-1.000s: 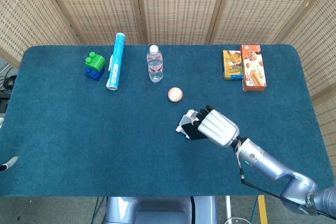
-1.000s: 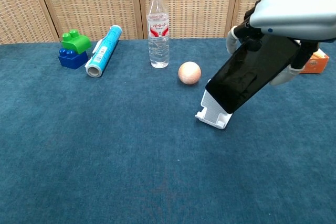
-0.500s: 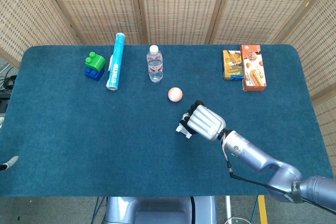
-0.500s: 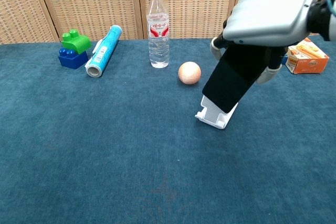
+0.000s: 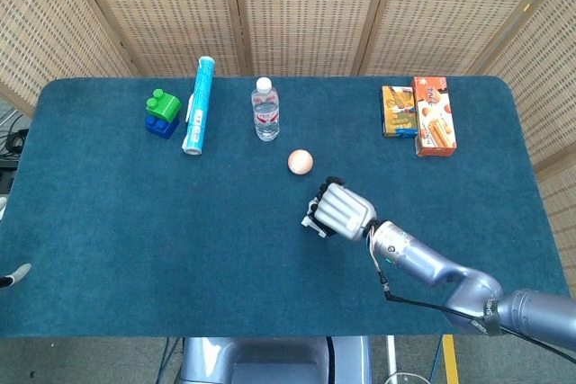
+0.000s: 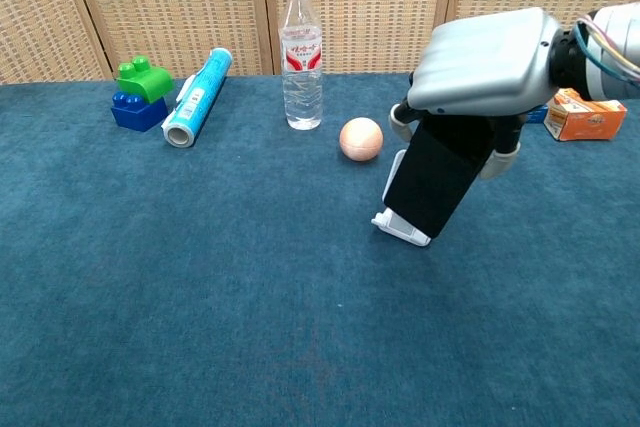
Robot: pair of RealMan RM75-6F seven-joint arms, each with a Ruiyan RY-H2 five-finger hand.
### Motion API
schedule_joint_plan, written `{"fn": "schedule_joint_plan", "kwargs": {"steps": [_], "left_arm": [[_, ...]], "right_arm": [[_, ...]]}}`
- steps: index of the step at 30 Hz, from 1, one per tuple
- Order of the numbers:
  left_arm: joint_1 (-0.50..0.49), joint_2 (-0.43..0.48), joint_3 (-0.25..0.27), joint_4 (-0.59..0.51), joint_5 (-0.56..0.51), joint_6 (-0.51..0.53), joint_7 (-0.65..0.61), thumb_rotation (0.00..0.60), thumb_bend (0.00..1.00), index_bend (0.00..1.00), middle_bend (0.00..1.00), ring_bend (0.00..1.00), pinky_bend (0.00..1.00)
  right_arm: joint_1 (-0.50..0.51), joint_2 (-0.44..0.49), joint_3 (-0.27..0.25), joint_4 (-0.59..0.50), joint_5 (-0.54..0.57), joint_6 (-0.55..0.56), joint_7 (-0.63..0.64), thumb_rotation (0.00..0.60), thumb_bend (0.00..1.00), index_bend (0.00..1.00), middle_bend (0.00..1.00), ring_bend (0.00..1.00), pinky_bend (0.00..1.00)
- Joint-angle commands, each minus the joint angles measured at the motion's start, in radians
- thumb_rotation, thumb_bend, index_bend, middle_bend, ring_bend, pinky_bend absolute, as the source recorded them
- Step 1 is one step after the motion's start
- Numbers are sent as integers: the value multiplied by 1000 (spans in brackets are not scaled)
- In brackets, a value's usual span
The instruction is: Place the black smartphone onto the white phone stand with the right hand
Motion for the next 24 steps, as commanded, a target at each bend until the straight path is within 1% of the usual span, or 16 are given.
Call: {"fn": "schedule_joint_plan", "kwargs": {"steps": [1, 10, 18, 24], "left_arm": [[0, 0, 0, 0, 1, 0, 0, 600, 0, 0, 0, 0, 0], [0, 0, 2, 3, 3, 0, -5, 600, 0, 0, 0, 0, 0], [-1, -1, 2, 1, 1, -1, 0, 600, 0, 0, 0, 0, 0], [-2, -2, 3, 0, 2, -2, 4, 600, 0, 0, 0, 0, 0]], "right_arm": [[5, -5, -5, 6, 0, 3, -4, 600, 453, 451, 443, 414, 418], [18, -14, -25, 38, -23, 32, -44, 600, 440, 451, 343, 399, 418], [22, -27, -52, 81, -85, 64, -58, 600, 439, 451, 337, 390, 418], [22, -43, -70, 99, -125, 81, -64, 600, 414, 451, 337, 390, 418]]}}
